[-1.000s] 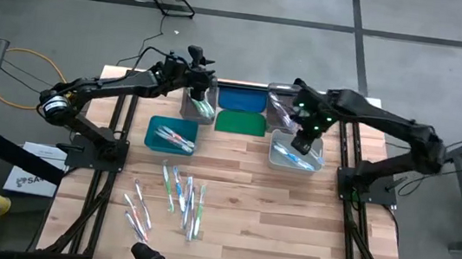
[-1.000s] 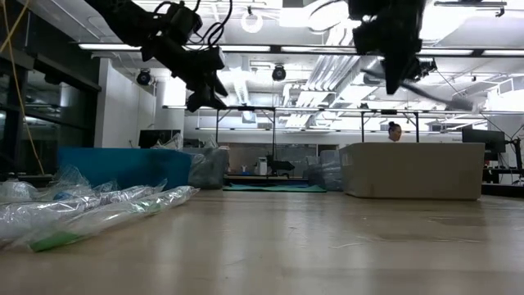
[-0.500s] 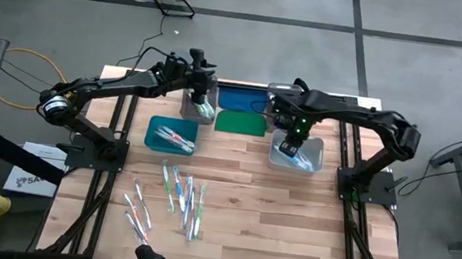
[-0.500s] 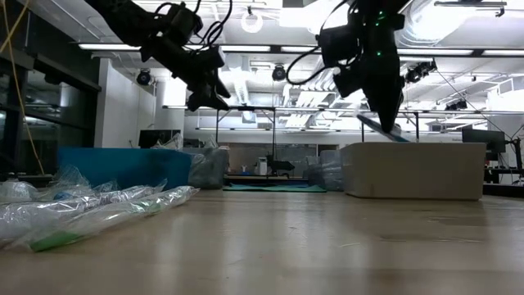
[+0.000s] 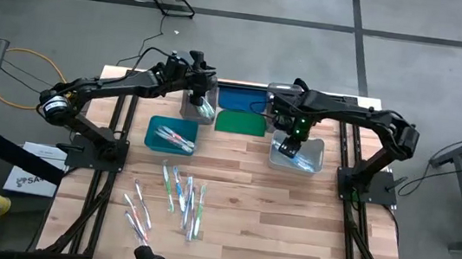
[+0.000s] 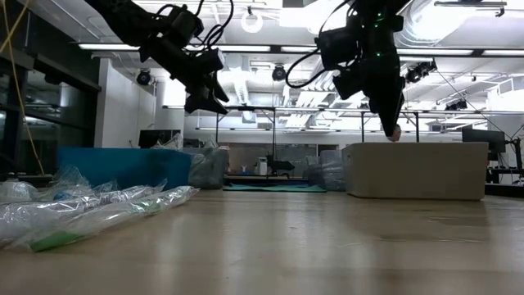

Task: Pick & Place Toothbrushes
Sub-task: Put the green toothbrush into the left black bin

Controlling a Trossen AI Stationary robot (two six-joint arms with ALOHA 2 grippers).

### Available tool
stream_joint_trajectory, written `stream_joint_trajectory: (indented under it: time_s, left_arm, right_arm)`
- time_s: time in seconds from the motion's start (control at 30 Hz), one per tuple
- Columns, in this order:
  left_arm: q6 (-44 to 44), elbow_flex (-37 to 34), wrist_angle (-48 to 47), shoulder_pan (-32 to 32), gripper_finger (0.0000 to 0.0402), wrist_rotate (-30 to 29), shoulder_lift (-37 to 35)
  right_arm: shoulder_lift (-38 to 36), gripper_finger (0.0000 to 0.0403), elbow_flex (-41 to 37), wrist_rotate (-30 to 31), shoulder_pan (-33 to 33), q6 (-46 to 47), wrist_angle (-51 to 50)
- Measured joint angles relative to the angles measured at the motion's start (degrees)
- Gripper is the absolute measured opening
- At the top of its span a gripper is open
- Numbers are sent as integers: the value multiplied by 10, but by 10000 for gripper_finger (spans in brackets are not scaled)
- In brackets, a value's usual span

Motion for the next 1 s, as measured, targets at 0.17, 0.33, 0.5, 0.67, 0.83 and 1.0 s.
stream_joint_trajectory:
  time_s: [0.17, 0.33, 0.5, 0.67, 0.83, 1.0]
  left_arm:
    - [-9, 0, -26, 0, 248, 0, -16]
    - [-40, 0, -79, 0, 248, 34, -49]
    - [-75, 0, -143, -6, 248, 78, -68]
    - [-107, 0, -225, -42, 248, 90, -70]
    - [-124, 0, -335, -104, 248, 90, -70]
    - [-163, 0, -418, -185, 248, 87, -70]
  right_arm:
    - [-32, 159, 0, 0, 0, 7, -24]
    - [-92, 164, -2, 4, 0, 16, -13]
    - [-174, 159, -51, 0, 0, 13, 63]
    - [-263, 158, -127, -1, 7, 41, 124]
    - [-335, 158, -191, -3, 44, 68, 174]
    - [-371, 158, -223, 2, 104, 100, 223]
